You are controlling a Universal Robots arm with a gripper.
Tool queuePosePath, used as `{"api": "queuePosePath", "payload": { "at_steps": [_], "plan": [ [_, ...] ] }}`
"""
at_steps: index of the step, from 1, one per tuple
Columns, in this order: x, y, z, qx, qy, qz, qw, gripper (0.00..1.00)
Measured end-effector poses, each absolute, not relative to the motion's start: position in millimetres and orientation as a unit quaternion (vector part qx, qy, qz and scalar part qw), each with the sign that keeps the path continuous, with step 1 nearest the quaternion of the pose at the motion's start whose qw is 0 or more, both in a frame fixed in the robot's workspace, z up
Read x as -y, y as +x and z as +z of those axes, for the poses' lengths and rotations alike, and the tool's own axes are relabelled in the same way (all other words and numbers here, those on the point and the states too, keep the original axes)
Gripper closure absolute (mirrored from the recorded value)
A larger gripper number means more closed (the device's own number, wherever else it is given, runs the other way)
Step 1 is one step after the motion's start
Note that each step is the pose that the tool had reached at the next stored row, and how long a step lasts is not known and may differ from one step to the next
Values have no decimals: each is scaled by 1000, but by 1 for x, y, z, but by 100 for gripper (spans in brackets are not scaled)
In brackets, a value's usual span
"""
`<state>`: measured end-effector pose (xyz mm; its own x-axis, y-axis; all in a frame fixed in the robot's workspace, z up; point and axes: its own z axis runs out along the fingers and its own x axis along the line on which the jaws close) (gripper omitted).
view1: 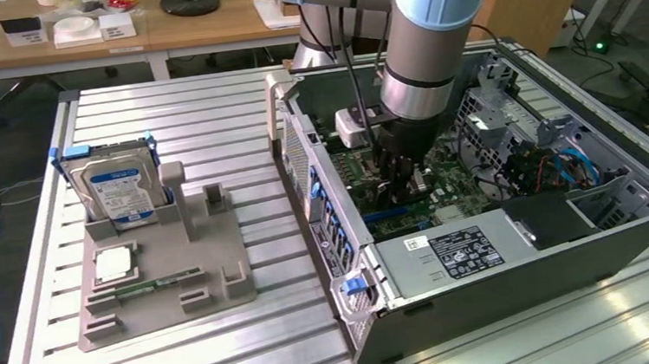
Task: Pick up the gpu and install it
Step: 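Insert the gpu into the slot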
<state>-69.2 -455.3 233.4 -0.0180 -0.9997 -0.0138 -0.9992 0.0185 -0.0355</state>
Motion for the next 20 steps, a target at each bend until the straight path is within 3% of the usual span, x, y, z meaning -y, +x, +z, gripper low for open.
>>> {"api": "queuePosePath", "payload": {
  "at_steps": [20],
  "plan": [
    [457,-69,228,-714,-700,-8,17,72]
  ]
}}
